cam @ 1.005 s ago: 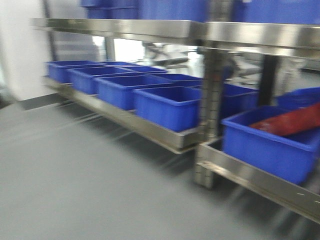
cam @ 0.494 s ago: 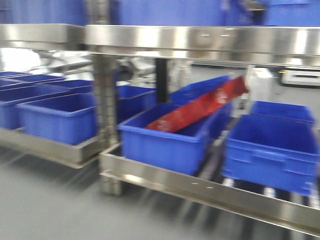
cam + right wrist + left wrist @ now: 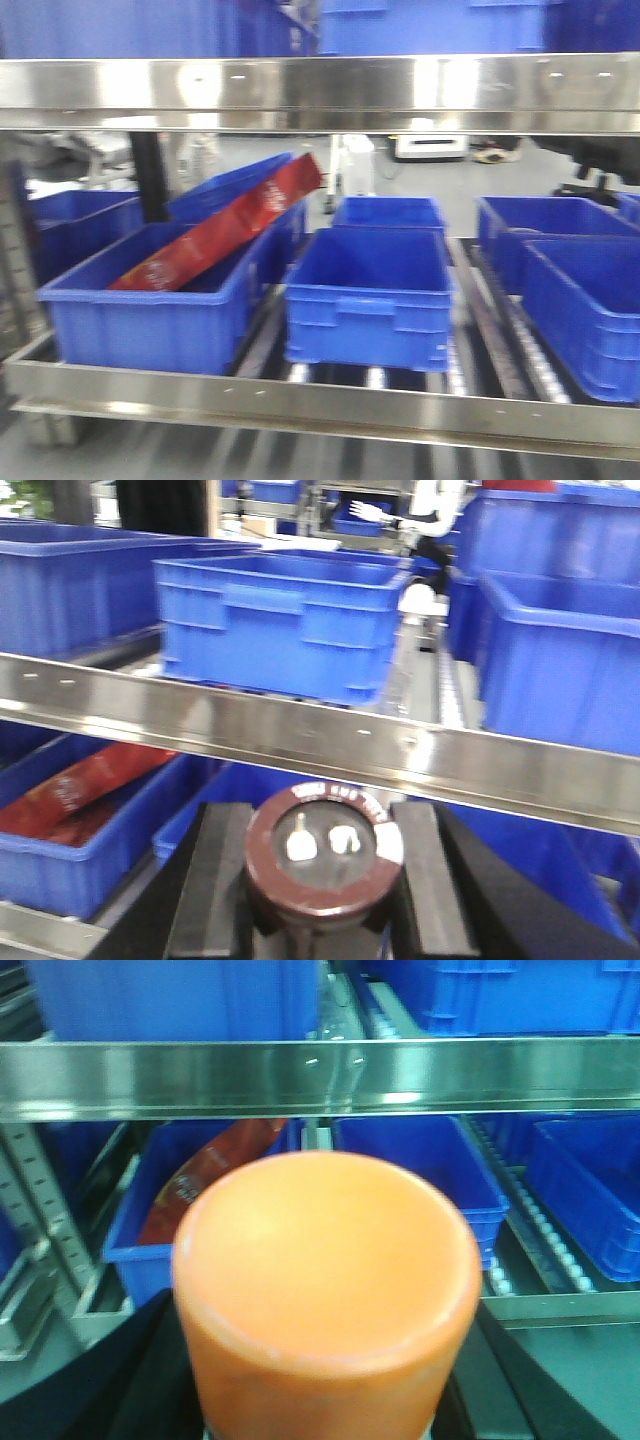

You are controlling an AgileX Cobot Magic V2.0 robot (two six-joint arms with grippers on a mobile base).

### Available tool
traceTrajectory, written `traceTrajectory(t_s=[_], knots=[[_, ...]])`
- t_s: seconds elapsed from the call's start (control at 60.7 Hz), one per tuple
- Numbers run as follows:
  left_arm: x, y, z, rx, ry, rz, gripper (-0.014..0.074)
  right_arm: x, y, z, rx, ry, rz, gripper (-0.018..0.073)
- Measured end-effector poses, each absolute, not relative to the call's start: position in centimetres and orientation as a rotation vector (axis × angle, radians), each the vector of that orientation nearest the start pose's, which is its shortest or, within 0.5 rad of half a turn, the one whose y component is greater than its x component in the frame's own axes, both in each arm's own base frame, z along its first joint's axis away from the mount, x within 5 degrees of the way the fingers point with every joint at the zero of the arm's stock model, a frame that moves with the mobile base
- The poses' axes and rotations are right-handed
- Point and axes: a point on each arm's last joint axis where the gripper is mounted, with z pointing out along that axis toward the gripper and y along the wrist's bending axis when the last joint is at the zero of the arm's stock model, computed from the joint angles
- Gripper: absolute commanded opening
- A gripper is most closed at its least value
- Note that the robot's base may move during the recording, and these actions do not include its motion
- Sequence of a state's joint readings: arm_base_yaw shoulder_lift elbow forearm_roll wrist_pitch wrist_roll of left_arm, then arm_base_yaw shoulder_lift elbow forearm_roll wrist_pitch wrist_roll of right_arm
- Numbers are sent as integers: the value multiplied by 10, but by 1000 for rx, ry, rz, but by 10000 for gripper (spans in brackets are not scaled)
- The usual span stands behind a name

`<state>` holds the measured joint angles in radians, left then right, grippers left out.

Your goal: Place cylindrical capacitor in blue bin on shelf

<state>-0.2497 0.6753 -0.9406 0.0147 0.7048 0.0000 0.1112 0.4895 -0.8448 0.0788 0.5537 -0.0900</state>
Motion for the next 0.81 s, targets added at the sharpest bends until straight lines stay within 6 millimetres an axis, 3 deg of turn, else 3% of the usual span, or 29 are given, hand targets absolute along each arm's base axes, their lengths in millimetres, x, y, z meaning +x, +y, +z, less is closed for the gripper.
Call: traceTrajectory(t_s=[0.807], knots=[[113, -28, 405, 244, 1910, -151, -111, 76, 12, 407, -144, 1675, 101, -71]])
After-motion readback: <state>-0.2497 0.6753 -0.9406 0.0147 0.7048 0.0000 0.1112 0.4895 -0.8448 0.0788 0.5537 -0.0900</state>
